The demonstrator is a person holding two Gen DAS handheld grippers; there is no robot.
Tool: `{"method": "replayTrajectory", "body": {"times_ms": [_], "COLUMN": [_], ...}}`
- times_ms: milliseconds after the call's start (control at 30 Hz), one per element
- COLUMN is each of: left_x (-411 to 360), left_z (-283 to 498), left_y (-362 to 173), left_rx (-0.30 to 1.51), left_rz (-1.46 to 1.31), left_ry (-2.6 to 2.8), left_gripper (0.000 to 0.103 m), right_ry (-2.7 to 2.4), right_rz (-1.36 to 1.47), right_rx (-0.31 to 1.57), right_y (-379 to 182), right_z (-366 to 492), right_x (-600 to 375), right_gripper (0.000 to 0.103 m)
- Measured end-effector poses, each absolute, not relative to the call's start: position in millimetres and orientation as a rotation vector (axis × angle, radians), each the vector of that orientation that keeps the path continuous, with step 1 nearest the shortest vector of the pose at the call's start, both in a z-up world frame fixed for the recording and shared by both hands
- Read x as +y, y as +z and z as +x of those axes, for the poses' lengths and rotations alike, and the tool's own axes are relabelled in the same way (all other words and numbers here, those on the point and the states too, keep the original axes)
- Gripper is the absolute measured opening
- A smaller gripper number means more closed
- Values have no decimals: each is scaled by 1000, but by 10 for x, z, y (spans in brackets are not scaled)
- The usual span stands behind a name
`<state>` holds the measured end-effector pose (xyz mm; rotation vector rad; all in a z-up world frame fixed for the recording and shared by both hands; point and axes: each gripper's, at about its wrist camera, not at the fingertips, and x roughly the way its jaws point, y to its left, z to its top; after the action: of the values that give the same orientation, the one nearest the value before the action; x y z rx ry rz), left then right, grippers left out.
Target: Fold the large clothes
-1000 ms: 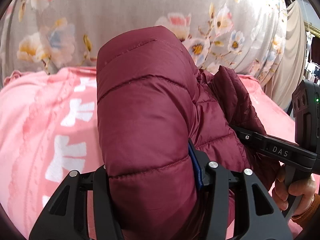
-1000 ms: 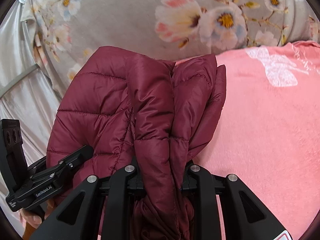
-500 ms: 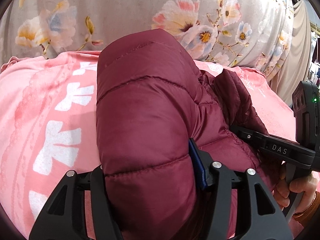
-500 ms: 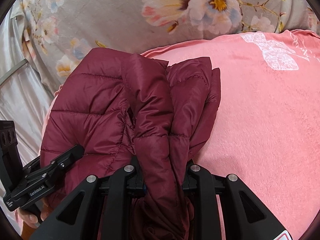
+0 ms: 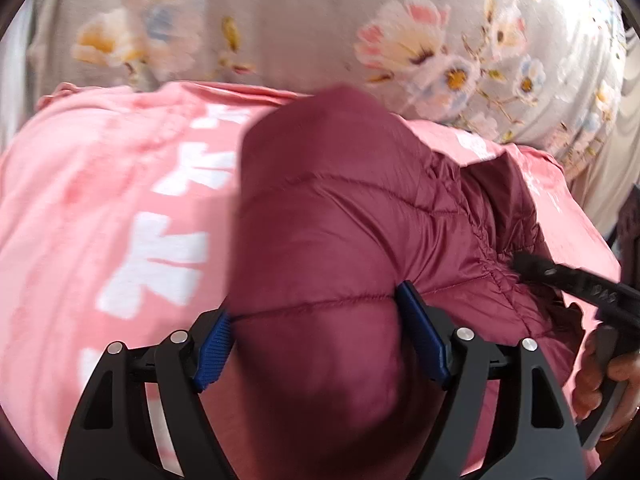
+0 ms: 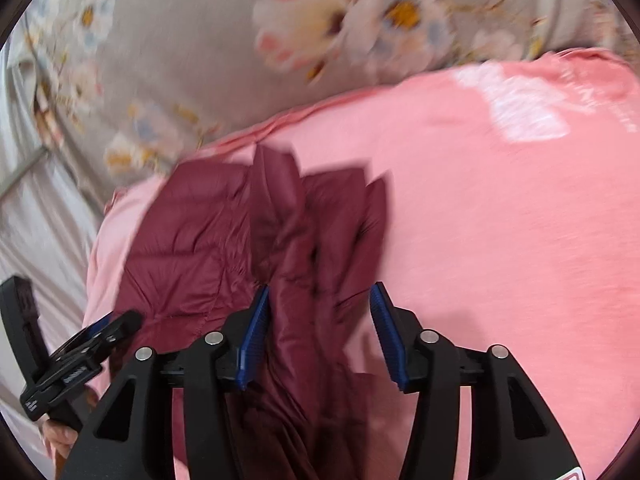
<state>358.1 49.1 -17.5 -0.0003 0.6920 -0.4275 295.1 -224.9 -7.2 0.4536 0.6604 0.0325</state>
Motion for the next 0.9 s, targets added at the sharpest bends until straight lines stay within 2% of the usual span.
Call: {"method": "replayTrajectory", "body": {"times_ms": [67, 133, 167, 200, 333, 400, 567, 733, 900], "left_x": [590, 637, 636, 624, 462, 316, 79, 50, -10], "left_z": [3485, 3426, 3415, 3412, 3518, 3650, 3949, 4131, 4138], "left_y": [34, 255, 383, 463, 720, 710, 448, 103, -27], "left_rx": [662, 633, 624, 622, 647, 668, 746, 810, 797], "left_rz": [5, 6, 2, -4, -56, -48, 9, 14, 48], "left_ry": [-378, -340, -311, -290, -244, -219, -143, -113, -110], "left_gripper": [75, 75, 75, 75, 74, 71, 62, 61, 62], "right_ry": [25, 29, 30, 29, -6, -15, -72, -110, -110], "right_rz": [462, 440, 418, 375, 207, 187, 180, 221, 213], "right_rx": [622, 580, 570, 561, 543, 570, 643, 701, 719], "right_y": [105, 325, 403, 510, 698, 638, 318, 3, -171], "right_z": [2823, 2741, 2729, 2737, 2932, 3087, 3404, 3522, 3564], "right_x": [-2309, -2255, -2199, -2091, -1645, -1541, -1572, -1735, -1765], "right_gripper": [49, 33, 20, 16, 12, 6, 3, 1, 0]}}
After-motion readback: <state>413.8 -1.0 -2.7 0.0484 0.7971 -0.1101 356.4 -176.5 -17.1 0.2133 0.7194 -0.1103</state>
